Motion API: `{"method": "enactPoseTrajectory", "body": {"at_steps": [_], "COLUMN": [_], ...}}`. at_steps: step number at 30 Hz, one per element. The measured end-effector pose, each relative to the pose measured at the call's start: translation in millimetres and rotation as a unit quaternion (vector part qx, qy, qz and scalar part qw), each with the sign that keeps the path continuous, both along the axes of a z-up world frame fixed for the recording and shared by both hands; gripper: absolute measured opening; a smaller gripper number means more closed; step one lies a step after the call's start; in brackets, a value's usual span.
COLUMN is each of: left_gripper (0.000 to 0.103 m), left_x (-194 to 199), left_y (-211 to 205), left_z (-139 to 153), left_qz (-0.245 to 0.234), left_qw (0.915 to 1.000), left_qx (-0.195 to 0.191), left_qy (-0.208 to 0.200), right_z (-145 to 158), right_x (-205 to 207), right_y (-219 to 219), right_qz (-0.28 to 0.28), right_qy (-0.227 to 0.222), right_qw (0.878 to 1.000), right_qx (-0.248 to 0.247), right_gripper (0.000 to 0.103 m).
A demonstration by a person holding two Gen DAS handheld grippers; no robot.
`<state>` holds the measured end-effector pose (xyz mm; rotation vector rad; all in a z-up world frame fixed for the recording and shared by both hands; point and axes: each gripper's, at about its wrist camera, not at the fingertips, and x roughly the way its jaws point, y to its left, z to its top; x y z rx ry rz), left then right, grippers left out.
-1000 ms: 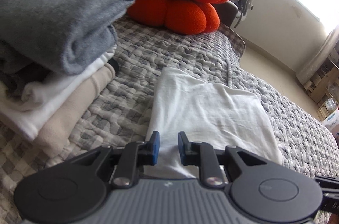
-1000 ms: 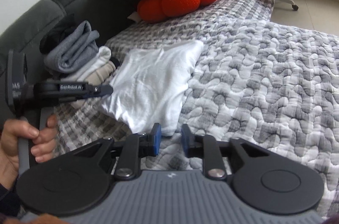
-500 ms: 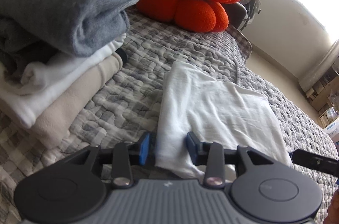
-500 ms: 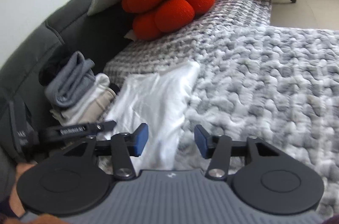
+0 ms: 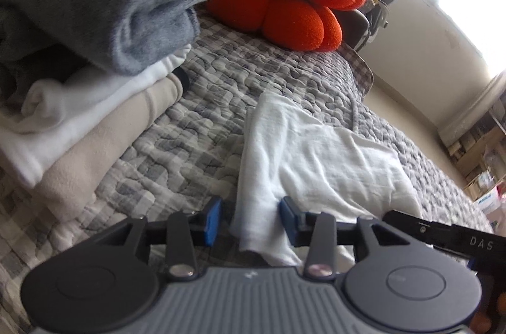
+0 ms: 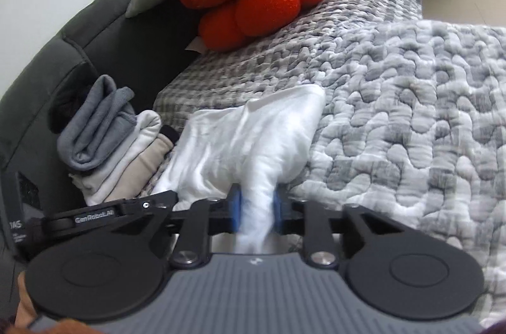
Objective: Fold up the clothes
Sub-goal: 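Close the right gripper on the edge of the folded white trousers, then close the left gripper on the trousers while the right gripper regrips beside it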
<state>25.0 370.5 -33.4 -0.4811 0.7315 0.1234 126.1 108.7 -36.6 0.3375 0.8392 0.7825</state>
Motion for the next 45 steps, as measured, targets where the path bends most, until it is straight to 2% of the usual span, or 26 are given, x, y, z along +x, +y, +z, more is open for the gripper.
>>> {"method": "enactPoseTrajectory", "body": {"at_steps": [6,10,14,17,20,22,25,27,30,31,33,34,38,45], "left_gripper": [0.042,0.046,0.046,0.047,0.053,0.058,0.059,0.063,0.072,0.072,0.072,0.072,0.073,0.072], "left_x": [-2.5,-5.5,-4.9,1.9,10.5,13.4,17.0,22.2,35.2,39.5,45.4,47.9,51.8,52.6], "left_y": [-5.3,-29.5,-61.4,-86.8,-112.7,-126.5,-139.9,-145.6,-155.4,-159.0,-166.5,-170.6,-187.4,-191.5], "left_z": [15.2,33.7,47.0,51.2,55.3,58.4,61.9,62.6,58.2,55.9,50.3,47.6,36.8,30.5], "left_qz": [-0.006,-0.042,-0.085,-0.109,-0.131,-0.139,-0.141,-0.138,-0.121,-0.115,-0.104,-0.101,-0.113,-0.117], "left_qw": [0.9998,0.9984,0.9947,0.9917,0.9899,0.9893,0.9889,0.9888,0.9882,0.9877,0.9868,0.9864,0.9872,0.9887], "left_qx": [-0.020,-0.035,-0.055,-0.068,-0.056,-0.045,-0.044,-0.054,-0.081,-0.090,-0.107,-0.111,-0.083,-0.070], "left_qy": [-0.004,-0.015,-0.015,-0.008,0.000,0.005,0.010,0.016,0.047,0.056,0.063,0.066,0.077,0.062], "right_z": [35.2,69.6,84.3,80.3,56.0,35.4,29.7,28.4,29.6,30.5,31.6,31.7,25.8,9.0], "right_x": [-7.5,-11.9,-20.1,-27.2,-29.2,-29.1,-27.1,-25.6,-26.0,-26.4,-26.4,-25.6,-13.9,20.6], "right_y": [-18.4,-48.9,-107.2,-154.4,-181.7,-188.9,-186.2,-183.0,-178.8,-179.3,-182.7,-185.8,-210.7,-213.9], "right_qz": [0.020,0.027,0.011,-0.030,-0.068,-0.078,-0.081,-0.082,-0.082,-0.081,-0.079,-0.080,-0.095,-0.107], "right_qy": [-0.057,-0.087,-0.082,-0.066,-0.031,-0.003,0.008,0.012,0.006,0.003,-0.001,0.003,0.043,0.106], "right_qw": [0.998,0.995,0.994,0.995,0.995,0.995,0.995,0.994,0.992,0.992,0.993,0.993,0.994,0.988], "right_qx": [0.008,-0.037,-0.070,-0.070,-0.069,-0.057,-0.065,-0.073,-0.093,-0.095,-0.092,-0.083,-0.022,0.024], "right_gripper": [0.016,0.016,0.016,0.016,0.016,0.018,0.022,0.023,0.034,0.039,0.041,0.041,0.048,0.048]}}
